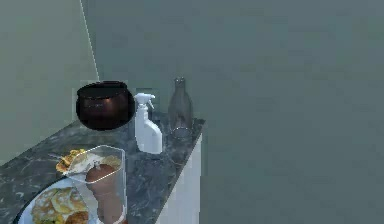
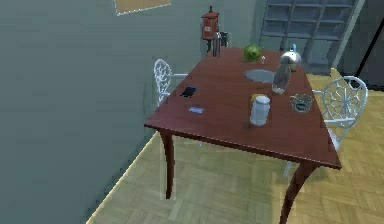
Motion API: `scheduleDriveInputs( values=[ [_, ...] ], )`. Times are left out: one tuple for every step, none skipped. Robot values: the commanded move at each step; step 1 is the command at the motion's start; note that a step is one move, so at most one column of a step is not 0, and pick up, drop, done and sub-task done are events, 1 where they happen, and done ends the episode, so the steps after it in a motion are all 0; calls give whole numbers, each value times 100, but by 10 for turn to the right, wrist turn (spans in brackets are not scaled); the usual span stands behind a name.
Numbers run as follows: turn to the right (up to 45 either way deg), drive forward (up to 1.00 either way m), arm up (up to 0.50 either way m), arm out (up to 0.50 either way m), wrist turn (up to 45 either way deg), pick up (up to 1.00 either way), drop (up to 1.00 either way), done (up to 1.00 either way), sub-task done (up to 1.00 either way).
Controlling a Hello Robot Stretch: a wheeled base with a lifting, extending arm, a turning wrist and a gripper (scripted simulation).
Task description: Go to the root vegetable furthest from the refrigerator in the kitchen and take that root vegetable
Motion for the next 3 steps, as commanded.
scheduleDriveInputs(
  values=[
    [-450,0,0,0,0,0,0,0,0],
    [-450,0,0,0,0,0,0,0,0],
    [-450,0,0,0,0,0,0,0,0]
  ],
)
